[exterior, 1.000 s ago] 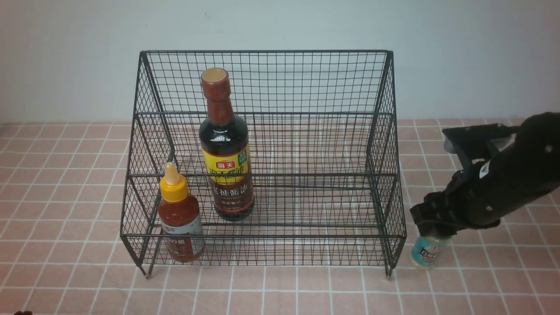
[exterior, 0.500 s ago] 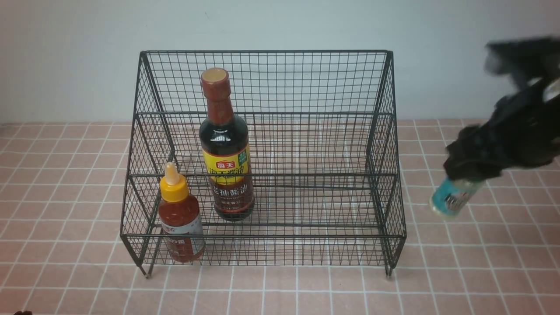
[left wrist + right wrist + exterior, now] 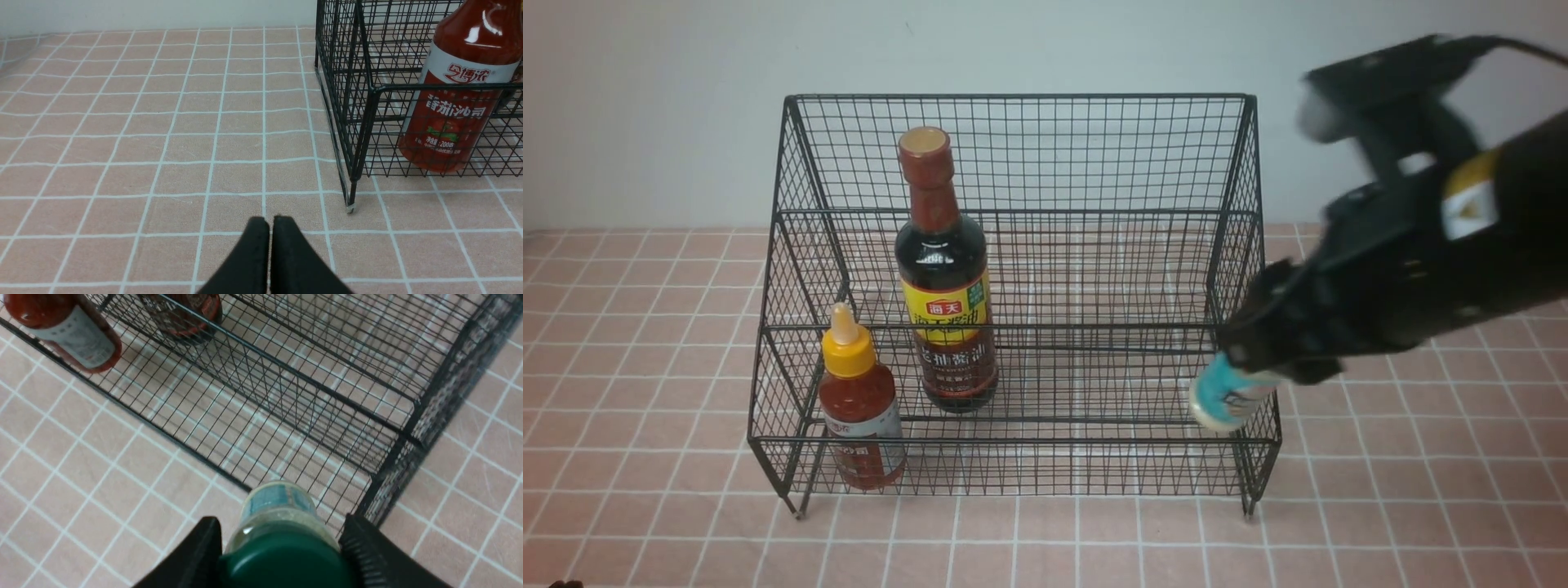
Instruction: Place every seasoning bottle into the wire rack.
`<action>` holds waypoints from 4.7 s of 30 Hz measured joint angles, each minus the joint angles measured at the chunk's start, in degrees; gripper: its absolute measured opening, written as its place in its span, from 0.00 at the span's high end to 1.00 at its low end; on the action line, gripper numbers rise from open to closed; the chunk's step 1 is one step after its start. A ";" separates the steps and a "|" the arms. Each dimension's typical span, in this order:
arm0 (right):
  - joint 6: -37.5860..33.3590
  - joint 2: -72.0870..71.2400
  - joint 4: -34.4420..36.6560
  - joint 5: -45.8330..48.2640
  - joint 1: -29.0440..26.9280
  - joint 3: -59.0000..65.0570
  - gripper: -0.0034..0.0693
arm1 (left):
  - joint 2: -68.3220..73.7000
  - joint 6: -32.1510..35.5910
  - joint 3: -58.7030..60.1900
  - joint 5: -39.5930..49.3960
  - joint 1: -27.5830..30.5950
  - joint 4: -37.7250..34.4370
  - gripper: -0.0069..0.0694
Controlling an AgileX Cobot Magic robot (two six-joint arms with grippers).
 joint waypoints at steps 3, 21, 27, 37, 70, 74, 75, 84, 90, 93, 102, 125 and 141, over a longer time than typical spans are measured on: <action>4.06 4.35 -2.45 -1.44 0.71 -0.75 0.48 | 0.00 0.00 0.00 0.00 0.00 0.04 0.92; 11.42 18.39 -5.45 -4.59 0.71 -2.44 0.48 | 0.00 0.00 0.00 0.00 0.00 0.04 0.92; 11.47 20.32 -5.45 -4.76 0.71 -2.44 0.48 | 0.00 0.00 0.00 0.00 0.00 0.04 0.92; 11.47 20.93 -5.49 -5.10 0.71 -2.49 0.38 | 0.00 0.00 0.00 0.00 0.00 0.04 0.92; 8.00 -25.57 -9.24 -0.69 0.71 -2.50 0.60 | 0.00 0.00 0.00 0.00 0.00 0.04 0.92; 8.00 -38.08 -12.45 -0.87 0.71 -0.43 0.81 | 0.00 0.00 0.00 0.00 0.00 0.04 0.92; 8.00 -40.93 -13.24 -1.31 0.71 0.71 0.85 | 0.00 0.00 0.00 0.00 0.00 0.04 0.92; 11.41 -70.17 -18.25 -13.79 0.71 20.99 0.97 | 0.00 0.00 0.00 0.00 0.00 0.04 0.92; 14.04 -75.47 -17.93 -18.35 0.71 28.82 0.97 | 0.00 0.00 0.00 0.00 0.00 0.04 0.92; 14.26 -75.44 -16.11 -18.57 0.71 31.55 0.97 | 0.00 0.00 0.00 0.00 0.00 0.04 0.92; 14.27 -75.44 -15.61 -19.34 0.71 32.89 0.97 | 0.00 0.00 0.00 0.00 0.00 0.04 0.92; -3.20 -75.76 -3.67 -26.81 0.06 38.92 0.97 | 0.00 0.00 0.00 0.00 0.00 0.04 0.92; -3.42 -77.63 -5.68 -30.32 -31.82 70.16 0.97 | 0.00 0.00 0.00 0.00 0.00 0.04 0.92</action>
